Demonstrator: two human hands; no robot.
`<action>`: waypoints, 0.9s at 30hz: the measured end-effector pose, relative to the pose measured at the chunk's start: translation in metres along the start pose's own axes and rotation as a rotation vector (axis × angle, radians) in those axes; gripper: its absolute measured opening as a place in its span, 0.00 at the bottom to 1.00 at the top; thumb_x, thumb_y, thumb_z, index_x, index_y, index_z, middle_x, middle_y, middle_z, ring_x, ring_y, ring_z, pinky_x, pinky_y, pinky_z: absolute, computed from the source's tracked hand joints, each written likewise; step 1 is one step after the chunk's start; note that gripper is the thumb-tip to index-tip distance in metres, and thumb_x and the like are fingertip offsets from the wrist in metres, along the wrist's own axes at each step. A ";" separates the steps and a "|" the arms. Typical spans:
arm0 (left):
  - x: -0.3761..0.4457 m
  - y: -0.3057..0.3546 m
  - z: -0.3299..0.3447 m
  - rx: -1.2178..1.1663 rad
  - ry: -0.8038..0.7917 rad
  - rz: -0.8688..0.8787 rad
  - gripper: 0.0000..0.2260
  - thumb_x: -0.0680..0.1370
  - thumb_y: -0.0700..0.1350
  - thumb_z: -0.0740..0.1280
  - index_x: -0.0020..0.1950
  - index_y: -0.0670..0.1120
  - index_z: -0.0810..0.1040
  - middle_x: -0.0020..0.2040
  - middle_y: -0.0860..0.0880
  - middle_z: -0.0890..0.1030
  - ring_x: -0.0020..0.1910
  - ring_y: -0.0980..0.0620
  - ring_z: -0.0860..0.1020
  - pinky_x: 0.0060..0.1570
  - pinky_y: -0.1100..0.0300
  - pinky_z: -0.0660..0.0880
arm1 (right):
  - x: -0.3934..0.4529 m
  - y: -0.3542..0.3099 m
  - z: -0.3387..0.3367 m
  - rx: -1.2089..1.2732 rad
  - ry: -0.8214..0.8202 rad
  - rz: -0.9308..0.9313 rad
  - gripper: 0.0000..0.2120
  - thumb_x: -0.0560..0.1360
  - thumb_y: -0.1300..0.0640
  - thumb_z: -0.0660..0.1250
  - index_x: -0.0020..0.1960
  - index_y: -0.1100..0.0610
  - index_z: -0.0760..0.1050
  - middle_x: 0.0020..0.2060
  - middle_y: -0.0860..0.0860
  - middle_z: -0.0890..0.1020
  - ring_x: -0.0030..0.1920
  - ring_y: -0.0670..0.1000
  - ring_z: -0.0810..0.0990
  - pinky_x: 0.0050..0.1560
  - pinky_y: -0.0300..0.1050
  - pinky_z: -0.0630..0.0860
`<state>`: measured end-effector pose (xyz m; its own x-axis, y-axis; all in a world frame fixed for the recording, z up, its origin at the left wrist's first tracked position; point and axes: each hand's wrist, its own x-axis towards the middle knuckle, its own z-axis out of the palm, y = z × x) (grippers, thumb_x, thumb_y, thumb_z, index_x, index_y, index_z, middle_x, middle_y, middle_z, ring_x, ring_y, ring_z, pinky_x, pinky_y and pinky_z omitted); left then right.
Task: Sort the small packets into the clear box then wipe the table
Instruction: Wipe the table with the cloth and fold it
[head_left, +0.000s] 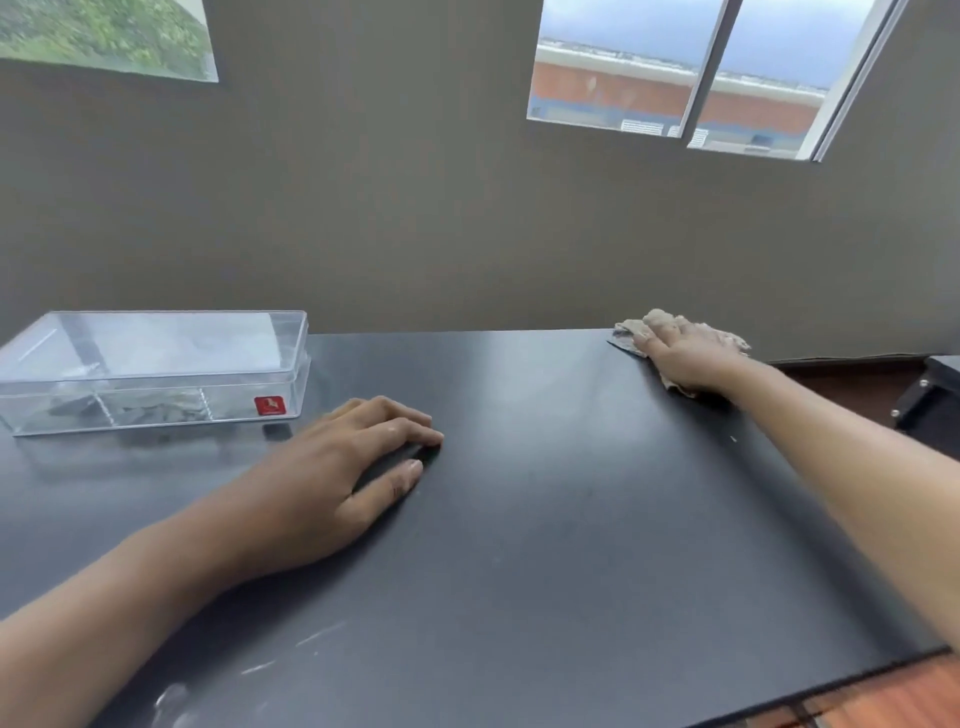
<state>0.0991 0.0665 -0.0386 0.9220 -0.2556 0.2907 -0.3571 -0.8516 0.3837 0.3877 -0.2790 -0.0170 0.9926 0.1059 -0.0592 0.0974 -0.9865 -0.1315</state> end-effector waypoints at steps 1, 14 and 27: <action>0.000 0.000 0.000 0.001 -0.012 0.002 0.18 0.82 0.59 0.57 0.70 0.60 0.75 0.67 0.68 0.71 0.71 0.64 0.69 0.71 0.65 0.64 | -0.014 -0.005 0.001 0.002 -0.011 -0.039 0.32 0.80 0.32 0.45 0.82 0.41 0.50 0.83 0.52 0.52 0.82 0.57 0.48 0.79 0.59 0.43; 0.004 0.017 -0.003 0.010 -0.025 0.031 0.17 0.80 0.63 0.59 0.66 0.62 0.78 0.66 0.68 0.75 0.70 0.63 0.72 0.68 0.62 0.68 | -0.236 0.023 0.002 0.016 -0.114 -0.732 0.23 0.83 0.36 0.46 0.78 0.28 0.47 0.79 0.31 0.39 0.78 0.34 0.33 0.78 0.42 0.32; 0.078 0.121 0.044 0.318 -0.231 -0.022 0.32 0.74 0.72 0.46 0.70 0.59 0.72 0.67 0.58 0.74 0.67 0.54 0.73 0.66 0.55 0.72 | -0.254 0.057 0.010 -0.017 -0.019 -0.319 0.29 0.81 0.33 0.42 0.81 0.34 0.43 0.83 0.46 0.46 0.82 0.52 0.42 0.80 0.56 0.39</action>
<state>0.1341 -0.0763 -0.0081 0.9511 -0.3014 0.0670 -0.3065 -0.9480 0.0859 0.1409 -0.3611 -0.0198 0.9105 0.4120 -0.0359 0.4045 -0.9053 -0.1300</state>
